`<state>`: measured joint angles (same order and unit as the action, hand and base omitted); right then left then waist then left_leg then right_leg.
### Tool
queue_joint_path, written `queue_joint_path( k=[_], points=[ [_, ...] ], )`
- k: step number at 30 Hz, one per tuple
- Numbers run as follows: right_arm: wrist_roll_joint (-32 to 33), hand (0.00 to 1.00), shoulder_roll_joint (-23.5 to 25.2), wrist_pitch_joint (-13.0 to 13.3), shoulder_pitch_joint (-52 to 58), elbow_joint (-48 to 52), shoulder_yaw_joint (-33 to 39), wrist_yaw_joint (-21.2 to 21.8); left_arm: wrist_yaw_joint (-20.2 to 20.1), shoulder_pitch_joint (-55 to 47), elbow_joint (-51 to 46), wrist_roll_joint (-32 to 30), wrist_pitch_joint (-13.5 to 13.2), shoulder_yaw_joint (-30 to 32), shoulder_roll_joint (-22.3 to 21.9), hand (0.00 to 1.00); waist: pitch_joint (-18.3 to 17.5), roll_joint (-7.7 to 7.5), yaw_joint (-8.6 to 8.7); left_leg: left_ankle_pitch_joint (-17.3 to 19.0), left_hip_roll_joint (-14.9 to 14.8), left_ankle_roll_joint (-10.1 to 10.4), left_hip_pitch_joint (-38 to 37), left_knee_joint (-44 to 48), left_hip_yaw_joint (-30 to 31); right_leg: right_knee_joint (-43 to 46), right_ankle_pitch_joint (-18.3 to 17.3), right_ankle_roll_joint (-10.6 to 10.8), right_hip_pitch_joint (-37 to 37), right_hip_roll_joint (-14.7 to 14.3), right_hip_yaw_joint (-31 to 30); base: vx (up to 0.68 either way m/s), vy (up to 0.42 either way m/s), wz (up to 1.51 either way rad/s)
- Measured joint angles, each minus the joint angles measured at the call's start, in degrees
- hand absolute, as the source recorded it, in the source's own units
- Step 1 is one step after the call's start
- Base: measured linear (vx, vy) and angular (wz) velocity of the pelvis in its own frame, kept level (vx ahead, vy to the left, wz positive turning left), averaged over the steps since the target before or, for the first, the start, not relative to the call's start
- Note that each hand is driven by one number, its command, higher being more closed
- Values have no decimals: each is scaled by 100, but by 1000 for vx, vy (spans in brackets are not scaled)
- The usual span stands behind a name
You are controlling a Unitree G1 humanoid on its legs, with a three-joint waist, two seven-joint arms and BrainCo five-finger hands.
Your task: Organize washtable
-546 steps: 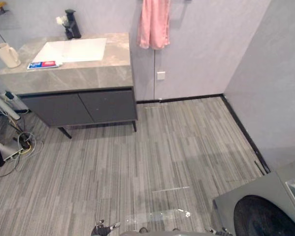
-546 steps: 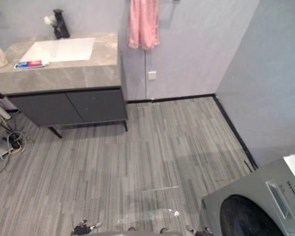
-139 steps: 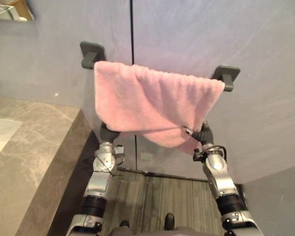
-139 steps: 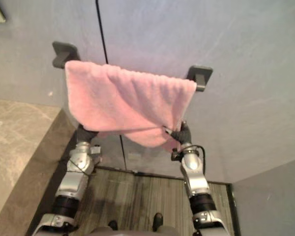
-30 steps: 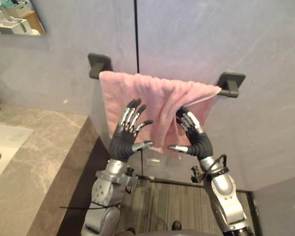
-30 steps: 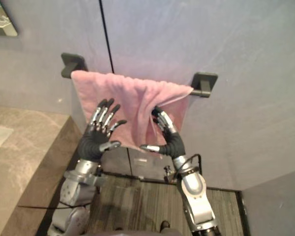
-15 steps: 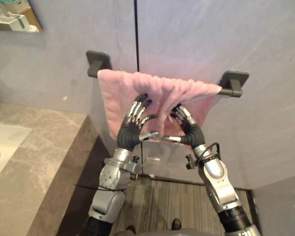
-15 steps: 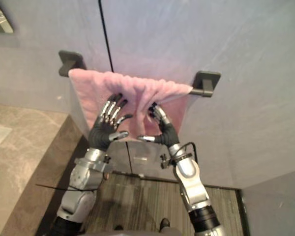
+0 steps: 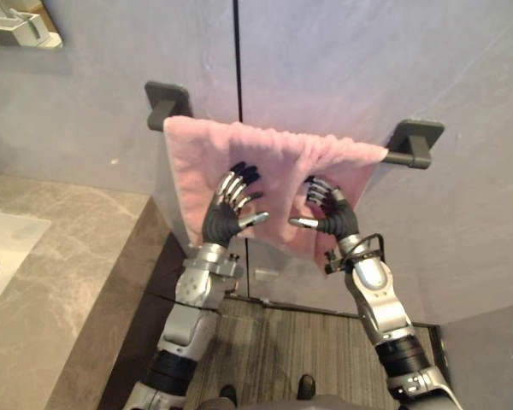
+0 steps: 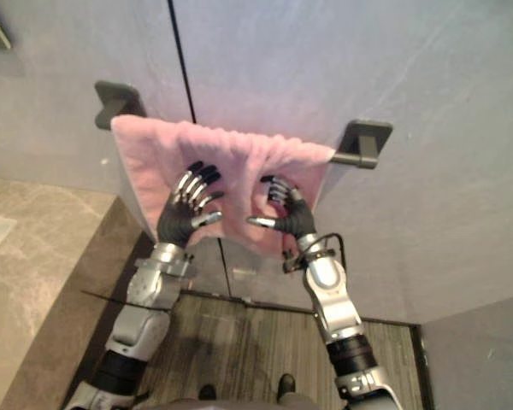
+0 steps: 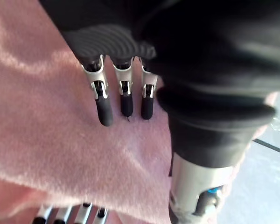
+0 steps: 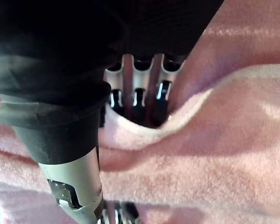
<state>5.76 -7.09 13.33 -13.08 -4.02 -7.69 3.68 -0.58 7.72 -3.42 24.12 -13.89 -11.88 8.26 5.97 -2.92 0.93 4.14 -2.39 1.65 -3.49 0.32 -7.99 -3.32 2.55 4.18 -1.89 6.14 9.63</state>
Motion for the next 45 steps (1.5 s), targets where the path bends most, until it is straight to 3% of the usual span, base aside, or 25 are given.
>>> queue_joint_path(
  k=[13, 25, 32, 40, 45],
  points=[
    [-132, 0, 216, -20, 233, -192, 1499, -300, 97, -32, 282, -2, -3, 1231, 92, 0, 84, -75, 4, -47, 15, -11, -142, -47, -15, 3, 60, -17, -89, 4, -43, -59, -14, -1],
    [-124, 0, 225, -21, 724, -131, 2190, -381, 27, -703, 279, -10, -2, 1882, 5, 0, 84, -70, 132, -47, 25, -11, -278, -122, -29, -47, 62, -12, -200, 6, -42, 0, 0, 0],
    [8, 0, 244, -22, 1028, -51, 2371, -393, -70, -910, 274, -19, 5, 1923, -161, 0, 96, -36, 137, -47, 30, -12, -283, -137, -30, -78, 73, 3, -213, 7, -43, -16, -8, 0],
    [213, 0, 582, -23, 1376, 145, 2400, -366, -191, -1229, 221, -17, 19, 1908, -420, 0, 108, 12, 133, -42, 29, -13, -349, -139, -24, -74, 72, 3, -289, 10, -31, -27, -12, 1],
    [230, 0, 686, -25, 1861, 436, 2342, -361, -251, -1652, 169, -19, 26, 1819, -620, 0, 98, 105, 126, -40, 8, -11, -377, -142, -43, -61, 71, 5, -306, 15, -31, -36, -21, -1]
  ],
)
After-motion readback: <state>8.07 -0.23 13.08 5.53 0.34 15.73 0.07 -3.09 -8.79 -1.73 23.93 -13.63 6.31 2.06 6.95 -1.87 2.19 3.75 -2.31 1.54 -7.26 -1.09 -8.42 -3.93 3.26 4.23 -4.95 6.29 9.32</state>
